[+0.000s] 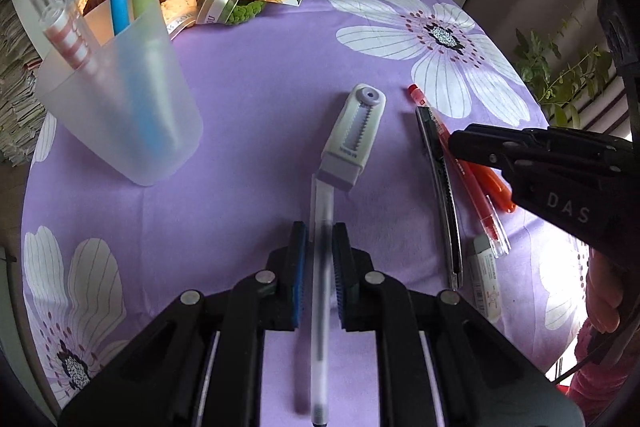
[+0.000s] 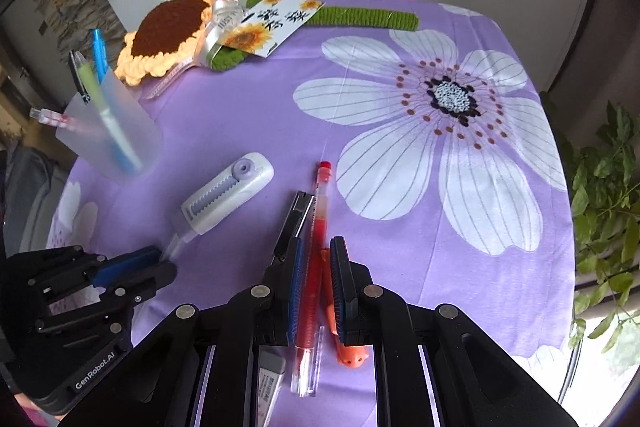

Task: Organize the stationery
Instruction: 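Grasp the clear pen with the left gripper while the right gripper grasps the red pen, then insert the clear pen into the cup with the left gripper while the right gripper holds the red pen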

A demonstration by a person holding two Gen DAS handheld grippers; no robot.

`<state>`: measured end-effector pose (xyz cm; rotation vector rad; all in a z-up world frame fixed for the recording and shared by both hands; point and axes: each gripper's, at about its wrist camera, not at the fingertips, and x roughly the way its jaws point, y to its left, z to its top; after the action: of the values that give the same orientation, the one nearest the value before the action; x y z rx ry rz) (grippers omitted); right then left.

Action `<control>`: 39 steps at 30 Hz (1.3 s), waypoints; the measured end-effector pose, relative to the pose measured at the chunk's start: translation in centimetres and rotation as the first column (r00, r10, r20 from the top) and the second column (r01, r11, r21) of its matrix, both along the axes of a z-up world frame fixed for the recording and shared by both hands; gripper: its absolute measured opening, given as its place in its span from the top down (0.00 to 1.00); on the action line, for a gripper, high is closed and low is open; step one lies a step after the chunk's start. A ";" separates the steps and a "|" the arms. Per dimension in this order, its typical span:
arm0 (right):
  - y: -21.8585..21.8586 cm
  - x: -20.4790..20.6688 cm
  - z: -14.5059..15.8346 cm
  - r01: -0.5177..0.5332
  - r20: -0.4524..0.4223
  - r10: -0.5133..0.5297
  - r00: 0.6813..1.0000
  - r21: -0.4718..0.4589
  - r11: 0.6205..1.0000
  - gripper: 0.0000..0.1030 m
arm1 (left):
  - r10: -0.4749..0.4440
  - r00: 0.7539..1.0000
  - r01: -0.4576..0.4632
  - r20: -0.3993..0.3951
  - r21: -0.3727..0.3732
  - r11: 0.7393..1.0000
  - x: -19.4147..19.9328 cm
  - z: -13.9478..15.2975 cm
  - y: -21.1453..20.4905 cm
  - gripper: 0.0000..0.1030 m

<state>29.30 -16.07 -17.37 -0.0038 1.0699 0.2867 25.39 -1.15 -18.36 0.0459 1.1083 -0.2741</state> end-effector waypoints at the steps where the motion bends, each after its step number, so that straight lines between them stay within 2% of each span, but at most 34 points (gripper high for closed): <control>1: 0.2 0.1 0.0 -0.001 0.007 0.001 1.000 -0.012 1.000 0.88 | -0.001 1.000 0.001 0.003 -0.002 1.000 0.2 0.0 0.0 0.89; 4: 0.7 0.6 -0.2 0.008 0.018 -0.007 1.000 -0.072 0.997 0.88 | 0.003 1.000 -0.003 0.012 -0.004 1.000 1.1 -0.1 -0.3 0.88; 6: 0.9 1.2 -0.3 0.004 0.007 -0.003 1.000 -0.080 0.997 0.85 | 0.003 1.000 -0.003 0.027 0.015 1.000 1.7 -0.1 -0.8 0.83; 8: 1.4 2.1 -0.8 -0.008 -0.006 0.008 1.000 -0.099 0.995 0.83 | -0.012 0.999 0.010 0.048 0.037 0.999 2.1 -0.1 -1.4 0.70; 10: 2.0 2.5 -0.8 -0.022 0.011 0.024 1.000 -0.132 0.991 0.80 | -0.021 0.998 0.017 0.065 0.067 0.998 2.2 -0.2 -1.9 0.68; 13: 2.6 3.0 -0.9 -0.025 0.022 0.029 0.999 -0.149 0.988 0.80 | -0.024 0.997 0.020 0.068 0.063 0.998 2.3 -0.1 -1.8 0.73; 14: 2.7 3.1 -0.9 -0.026 0.017 0.029 0.999 -0.148 0.989 0.80 | -0.018 0.998 0.014 0.068 0.061 0.998 2.3 -0.1 -1.6 0.87; 15: 2.8 3.2 -1.0 -0.030 0.014 0.032 0.999 -0.148 0.989 0.81 | -0.015 0.998 0.011 0.064 0.057 0.998 2.3 -0.1 -1.3 0.89; 16: 2.8 3.2 -1.0 -0.035 0.010 0.037 0.999 -0.142 0.989 0.89 | -0.011 0.998 0.009 0.054 0.040 0.999 2.3 0.0 -1.0 0.90; 19: 2.5 2.9 -0.7 -0.031 0.012 0.032 0.999 -0.112 0.993 0.90 | 0.007 0.999 -0.007 0.035 0.000 1.000 1.7 0.2 0.1 0.90; 22: 1.7 1.7 0.9 -0.018 0.046 0.019 0.999 -0.026 1.000 0.90 | 0.015 0.998 -0.013 0.059 -0.025 1.000 0.5 1.4 0.8 0.90; 25: 1.1 -0.1 3.4 -0.029 0.107 0.025 0.994 0.039 0.999 0.90 | 0.017 0.994 -0.010 0.107 -0.058 0.998 -0.8 3.5 1.3 0.90; 31: 0.7 -3.4 7.3 -0.042 0.218 0.027 0.975 0.064 0.997 0.90 | 0.014 0.980 0.004 0.198 -0.087 0.996 -3.0 7.0 1.3 0.90; 39: 0.3 -5.8 10.2 -0.057 0.306 0.025 0.952 0.097 0.994 0.90 | 0.003 0.954 0.029 0.300 -0.103 0.994 -5.7 10.8 1.4 0.90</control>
<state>23.52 -15.81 -7.13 0.0233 0.7479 0.3668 19.65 0.28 -7.54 -0.0008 0.7902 -0.3260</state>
